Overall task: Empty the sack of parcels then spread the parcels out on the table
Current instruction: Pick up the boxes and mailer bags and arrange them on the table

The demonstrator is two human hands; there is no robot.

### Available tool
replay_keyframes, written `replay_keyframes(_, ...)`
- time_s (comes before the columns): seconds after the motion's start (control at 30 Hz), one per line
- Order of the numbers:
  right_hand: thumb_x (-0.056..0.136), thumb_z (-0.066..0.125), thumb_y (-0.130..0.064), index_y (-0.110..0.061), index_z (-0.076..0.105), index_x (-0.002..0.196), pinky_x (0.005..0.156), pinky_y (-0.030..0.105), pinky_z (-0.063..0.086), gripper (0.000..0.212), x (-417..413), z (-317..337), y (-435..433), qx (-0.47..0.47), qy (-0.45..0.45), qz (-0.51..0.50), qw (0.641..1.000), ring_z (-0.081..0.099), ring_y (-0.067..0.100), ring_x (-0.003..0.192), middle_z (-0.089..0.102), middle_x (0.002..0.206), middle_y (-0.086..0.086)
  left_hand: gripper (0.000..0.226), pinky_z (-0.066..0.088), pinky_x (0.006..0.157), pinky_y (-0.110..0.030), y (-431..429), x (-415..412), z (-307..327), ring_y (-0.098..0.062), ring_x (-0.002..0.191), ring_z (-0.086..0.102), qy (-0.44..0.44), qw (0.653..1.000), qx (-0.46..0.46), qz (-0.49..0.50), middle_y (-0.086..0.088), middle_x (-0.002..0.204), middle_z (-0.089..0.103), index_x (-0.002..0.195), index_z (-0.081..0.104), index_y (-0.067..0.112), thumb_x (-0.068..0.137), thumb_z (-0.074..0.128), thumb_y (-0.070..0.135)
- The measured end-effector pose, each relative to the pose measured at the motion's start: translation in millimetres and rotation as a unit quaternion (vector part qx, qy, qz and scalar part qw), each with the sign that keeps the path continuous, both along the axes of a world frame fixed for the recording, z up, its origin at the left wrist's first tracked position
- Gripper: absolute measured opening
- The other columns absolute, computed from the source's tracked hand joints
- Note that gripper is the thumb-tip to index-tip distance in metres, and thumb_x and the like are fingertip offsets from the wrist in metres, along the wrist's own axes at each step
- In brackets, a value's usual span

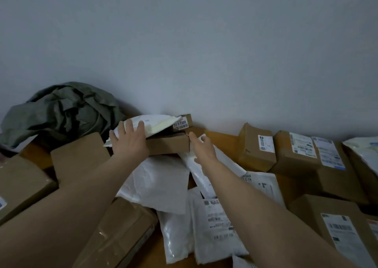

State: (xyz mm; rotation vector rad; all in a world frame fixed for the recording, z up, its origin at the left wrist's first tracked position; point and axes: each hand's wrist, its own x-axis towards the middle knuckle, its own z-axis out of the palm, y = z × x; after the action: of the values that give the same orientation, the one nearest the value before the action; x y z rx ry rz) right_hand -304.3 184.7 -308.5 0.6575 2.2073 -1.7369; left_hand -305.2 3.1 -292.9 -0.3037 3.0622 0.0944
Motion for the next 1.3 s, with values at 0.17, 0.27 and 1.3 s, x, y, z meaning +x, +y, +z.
replay_keyframes(0.17, 0.099, 0.037, -0.038, -0.014, 0.027, 0.146, 0.101, 0.039, 0.037, 0.054, -59, 2, -7, 0.039, 0.014, -0.021, 0.999, 0.043, 0.031, 0.126, 0.039, 0.145, 0.012, 0.082, 0.004, 0.115, -0.059, -15, -25, -5, -0.028, 0.145, 0.005, -0.047, 0.999, 0.015, -0.015, -0.004, 0.157, 0.010, 0.149, 0.005, 0.035, 0.084, 0.053, 0.024)
replay_keyframes(0.27, 0.098, 0.035, -0.043, -0.010, 0.025, 0.146, 0.102, 0.039, 0.035, 0.059, -94, 3, -11, 0.055, -0.003, -0.005, 0.998, 0.037, 0.033, 0.132, 0.036, 0.148, 0.014, 0.094, 0.007, 0.111, -0.064, -25, -34, -9, -0.024, 0.146, 0.003, -0.101, 0.991, 0.045, -0.072, 0.003, 0.158, 0.002, 0.148, -0.003, 0.041, 0.079, 0.061, 0.041)
replay_keyframes(1.3, 0.069, 0.078, -0.033, -0.018, 0.048, 0.129, 0.058, 0.038, 0.057, 0.069, 34, 40, 89, -0.186, -0.029, -0.115, 0.975, 0.069, 0.030, 0.076, 0.068, 0.103, 0.017, 0.049, 0.045, 0.082, -0.026, -55, 59, 111, -0.015, 0.096, 0.053, -0.138, 0.981, 0.035, -0.131, 0.005, 0.113, 0.058, 0.120, 0.064, 0.033, 0.089, 0.040, 0.004)
